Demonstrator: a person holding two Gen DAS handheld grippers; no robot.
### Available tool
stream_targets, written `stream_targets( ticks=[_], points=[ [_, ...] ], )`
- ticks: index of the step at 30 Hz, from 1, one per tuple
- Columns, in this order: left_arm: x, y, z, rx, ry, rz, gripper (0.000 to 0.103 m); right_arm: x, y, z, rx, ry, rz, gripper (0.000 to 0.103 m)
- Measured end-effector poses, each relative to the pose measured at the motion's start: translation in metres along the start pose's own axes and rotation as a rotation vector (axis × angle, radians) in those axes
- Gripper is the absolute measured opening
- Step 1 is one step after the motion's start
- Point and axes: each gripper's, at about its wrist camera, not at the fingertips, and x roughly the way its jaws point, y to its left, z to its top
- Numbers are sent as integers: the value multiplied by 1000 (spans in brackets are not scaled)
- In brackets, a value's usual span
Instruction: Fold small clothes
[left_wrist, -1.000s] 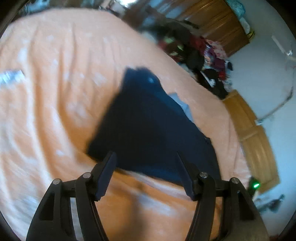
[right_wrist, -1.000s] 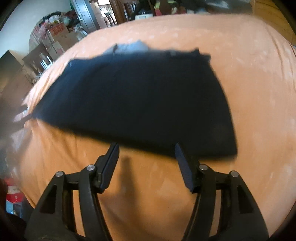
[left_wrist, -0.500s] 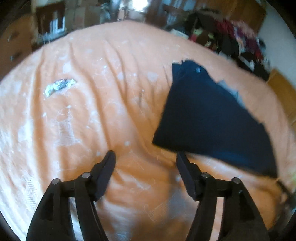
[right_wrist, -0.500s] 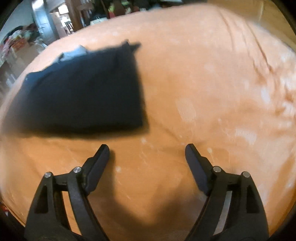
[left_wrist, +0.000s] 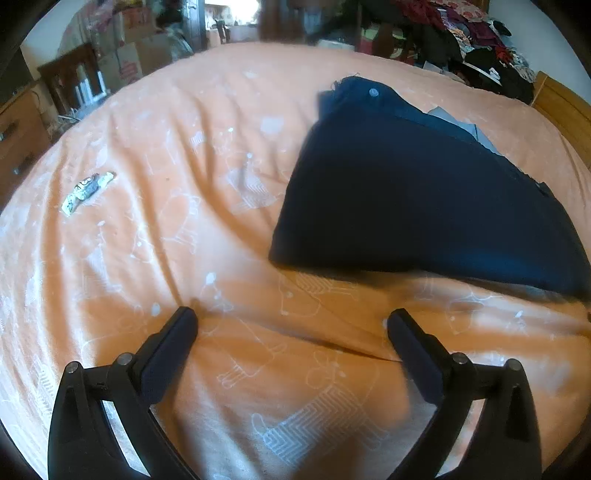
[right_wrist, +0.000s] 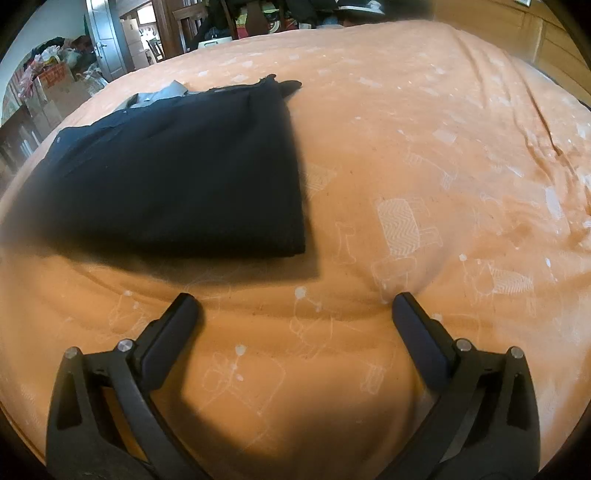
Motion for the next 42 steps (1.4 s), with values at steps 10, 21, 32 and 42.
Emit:
stream_targets(
  ticks=[10,21,32,42],
  points=[
    [-1,-2,-2,7,-7,14,103,0,-1,0,3,-1,8,103],
    [-1,-3,-2,9,-9,19,103,1,-1,-1,5,1,9,103],
    [0,-4,-1,8,-9,18,103,1,0,-2,7,1,12,103],
    [0,-4,-1,9,-9,18,103,1,1,-3,9,1,13,103]
  ],
)
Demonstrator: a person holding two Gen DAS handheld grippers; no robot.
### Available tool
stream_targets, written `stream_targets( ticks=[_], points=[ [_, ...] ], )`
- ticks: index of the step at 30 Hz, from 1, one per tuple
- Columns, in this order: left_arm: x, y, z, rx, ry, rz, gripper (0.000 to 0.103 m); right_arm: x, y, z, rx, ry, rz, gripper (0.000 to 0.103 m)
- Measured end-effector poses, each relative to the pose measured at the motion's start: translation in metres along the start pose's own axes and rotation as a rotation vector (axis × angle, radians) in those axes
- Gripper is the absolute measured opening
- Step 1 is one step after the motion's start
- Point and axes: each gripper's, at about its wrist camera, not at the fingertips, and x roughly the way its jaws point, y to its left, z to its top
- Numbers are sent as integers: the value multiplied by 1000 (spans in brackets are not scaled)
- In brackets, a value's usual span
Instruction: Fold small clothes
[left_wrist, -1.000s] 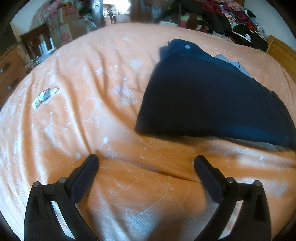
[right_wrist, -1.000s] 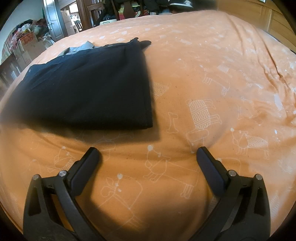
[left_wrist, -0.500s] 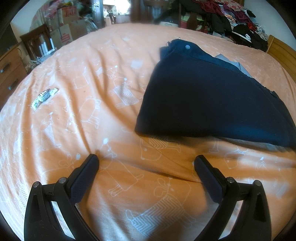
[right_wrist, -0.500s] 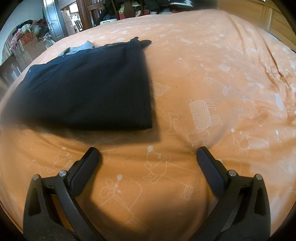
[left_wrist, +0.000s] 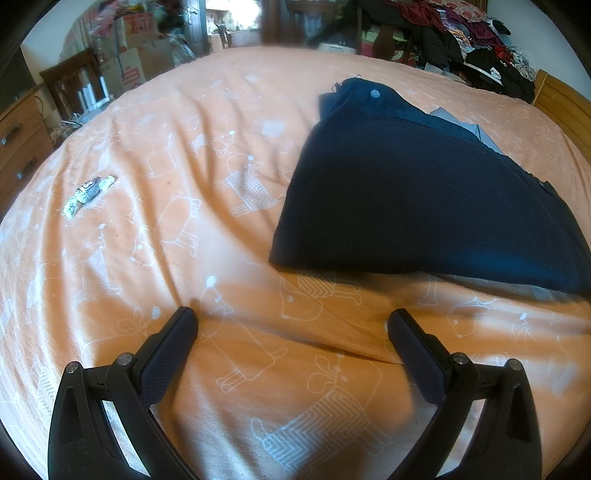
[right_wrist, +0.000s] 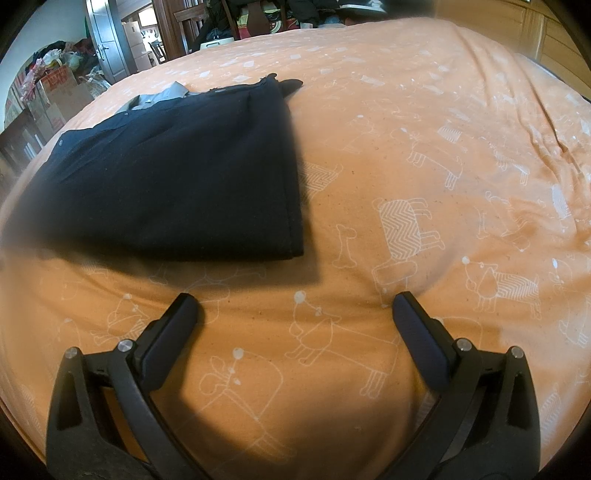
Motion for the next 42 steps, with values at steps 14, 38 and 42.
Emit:
stream_targets(
  ticks=[14,38,42],
  points=[
    [0,0,0,1,0,0,103,-1,2,-2,5,0,3,103],
    [1,-1,1,2,0,0,103,-1,3,-2,7,0,6,103],
    [1,-1,1,2,0,0,103,-1,3,-2,7,0,7,103]
  ],
)
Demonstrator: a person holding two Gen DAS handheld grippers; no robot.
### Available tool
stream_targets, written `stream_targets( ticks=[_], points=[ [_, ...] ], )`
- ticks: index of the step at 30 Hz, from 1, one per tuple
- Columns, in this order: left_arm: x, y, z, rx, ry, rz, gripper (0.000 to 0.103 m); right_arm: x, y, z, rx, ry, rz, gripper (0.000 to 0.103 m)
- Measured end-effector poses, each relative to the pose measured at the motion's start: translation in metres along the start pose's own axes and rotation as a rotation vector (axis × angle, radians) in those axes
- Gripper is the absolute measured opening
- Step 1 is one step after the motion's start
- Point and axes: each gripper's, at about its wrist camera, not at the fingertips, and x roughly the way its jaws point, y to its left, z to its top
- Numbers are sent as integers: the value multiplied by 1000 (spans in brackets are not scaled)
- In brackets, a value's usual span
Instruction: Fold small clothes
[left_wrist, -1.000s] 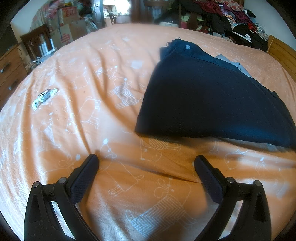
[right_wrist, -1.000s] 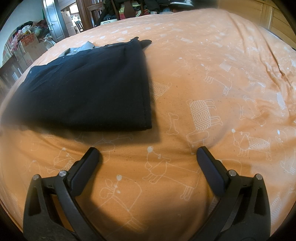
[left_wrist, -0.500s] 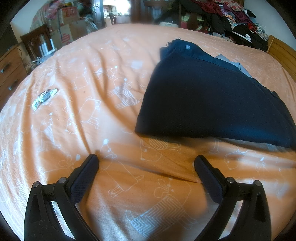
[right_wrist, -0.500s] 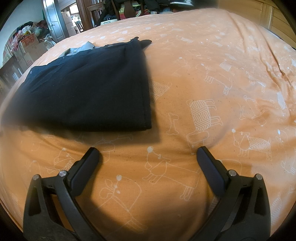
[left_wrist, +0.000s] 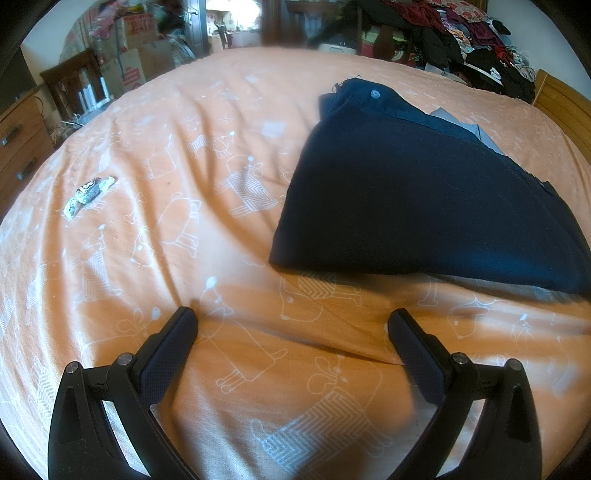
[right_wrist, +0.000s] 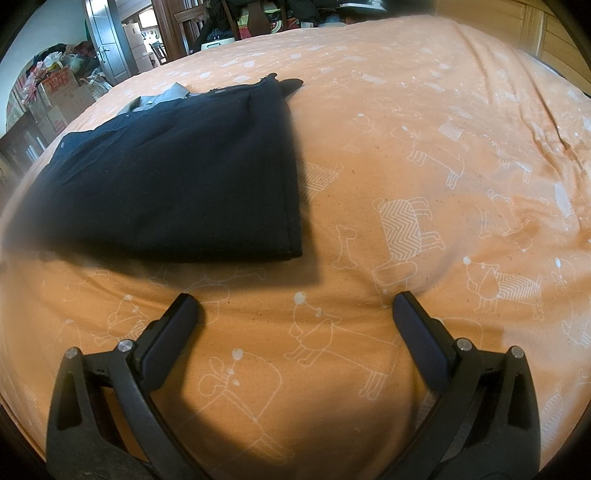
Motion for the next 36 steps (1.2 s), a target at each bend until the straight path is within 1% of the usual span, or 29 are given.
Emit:
stream_targets(
  ticks=[36],
  points=[
    [2,0,4,2,-3,1,103,0,1,0,2,1,3,103]
  ],
)
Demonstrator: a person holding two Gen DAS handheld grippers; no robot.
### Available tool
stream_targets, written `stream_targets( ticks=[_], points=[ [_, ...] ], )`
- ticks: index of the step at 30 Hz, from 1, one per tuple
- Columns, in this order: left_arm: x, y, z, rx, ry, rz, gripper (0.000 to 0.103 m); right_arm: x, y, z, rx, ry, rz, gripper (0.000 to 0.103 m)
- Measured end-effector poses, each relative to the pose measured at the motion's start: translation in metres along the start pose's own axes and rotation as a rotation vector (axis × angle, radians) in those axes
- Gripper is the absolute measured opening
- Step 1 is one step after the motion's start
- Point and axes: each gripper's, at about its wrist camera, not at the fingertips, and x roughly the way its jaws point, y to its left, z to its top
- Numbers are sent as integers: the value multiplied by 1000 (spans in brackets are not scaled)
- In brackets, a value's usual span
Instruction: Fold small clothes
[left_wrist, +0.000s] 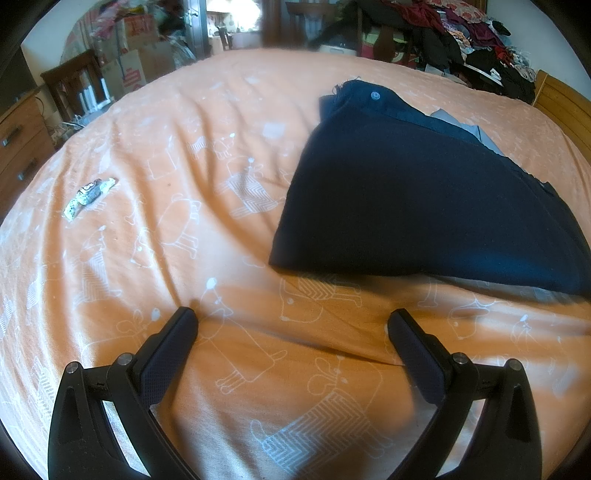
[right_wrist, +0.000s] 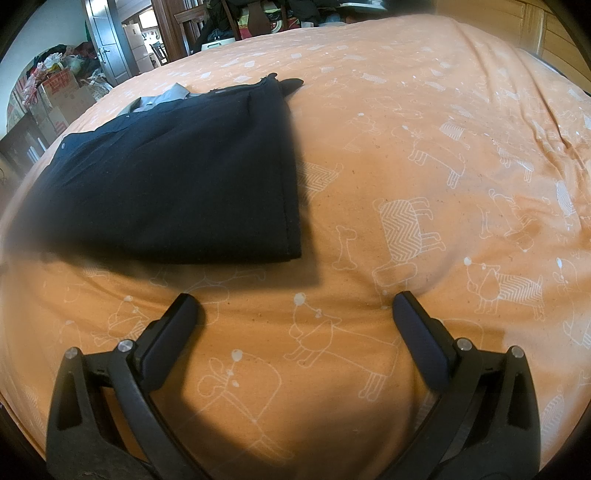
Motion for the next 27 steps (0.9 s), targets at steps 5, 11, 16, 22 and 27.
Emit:
stream_targets(
  ticks=[5,11,16,22,27],
  points=[
    [1,0,3,0,-3,2,103,0,0,0,0,0,1,103],
    [1,0,3,0,-2,2,103,0,0,0,0,0,1,103],
    [1,-1,2,0,-2,2,103,0,1,0,2,0,2,103],
    [1,-1,2,0,-2,2,103,0,1,0,3,0,3,103],
    [1,-1,2,0,-2,2,103,0,2,0,3,0,4,103]
  ],
)
